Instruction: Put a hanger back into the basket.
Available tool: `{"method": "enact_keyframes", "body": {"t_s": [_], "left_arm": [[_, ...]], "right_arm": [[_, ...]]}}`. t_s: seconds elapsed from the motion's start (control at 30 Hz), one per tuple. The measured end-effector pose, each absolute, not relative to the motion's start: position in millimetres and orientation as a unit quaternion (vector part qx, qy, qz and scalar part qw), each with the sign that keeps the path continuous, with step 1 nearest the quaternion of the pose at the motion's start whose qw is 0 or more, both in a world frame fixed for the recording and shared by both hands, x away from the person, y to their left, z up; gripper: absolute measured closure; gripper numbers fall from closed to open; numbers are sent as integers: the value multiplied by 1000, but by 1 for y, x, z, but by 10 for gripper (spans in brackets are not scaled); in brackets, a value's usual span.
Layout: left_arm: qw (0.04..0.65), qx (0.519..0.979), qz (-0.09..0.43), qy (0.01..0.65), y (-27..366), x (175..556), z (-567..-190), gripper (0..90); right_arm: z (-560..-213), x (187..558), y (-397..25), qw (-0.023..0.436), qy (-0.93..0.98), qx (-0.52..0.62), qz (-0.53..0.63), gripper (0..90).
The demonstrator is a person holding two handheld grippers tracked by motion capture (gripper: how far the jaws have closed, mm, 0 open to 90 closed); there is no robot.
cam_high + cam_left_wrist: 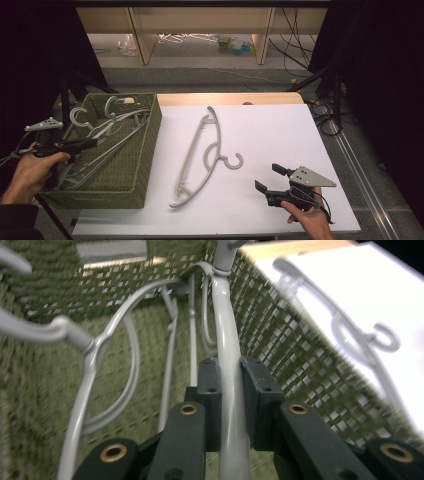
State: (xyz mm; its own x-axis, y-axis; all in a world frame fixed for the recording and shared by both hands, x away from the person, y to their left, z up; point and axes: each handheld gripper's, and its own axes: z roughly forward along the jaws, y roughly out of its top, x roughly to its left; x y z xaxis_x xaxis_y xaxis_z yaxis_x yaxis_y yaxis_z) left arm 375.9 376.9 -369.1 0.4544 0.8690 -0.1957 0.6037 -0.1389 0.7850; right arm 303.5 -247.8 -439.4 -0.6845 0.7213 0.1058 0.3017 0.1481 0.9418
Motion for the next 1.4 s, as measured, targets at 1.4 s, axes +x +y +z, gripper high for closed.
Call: {"method": "enact_keyframes", "body": {"t_s": [1.4], "left_arm": [[267, 742, 185, 586, 401, 385, -395, 720]], "right_arm": [[-439, 304, -248, 191, 733, 350, 552, 172]]}}
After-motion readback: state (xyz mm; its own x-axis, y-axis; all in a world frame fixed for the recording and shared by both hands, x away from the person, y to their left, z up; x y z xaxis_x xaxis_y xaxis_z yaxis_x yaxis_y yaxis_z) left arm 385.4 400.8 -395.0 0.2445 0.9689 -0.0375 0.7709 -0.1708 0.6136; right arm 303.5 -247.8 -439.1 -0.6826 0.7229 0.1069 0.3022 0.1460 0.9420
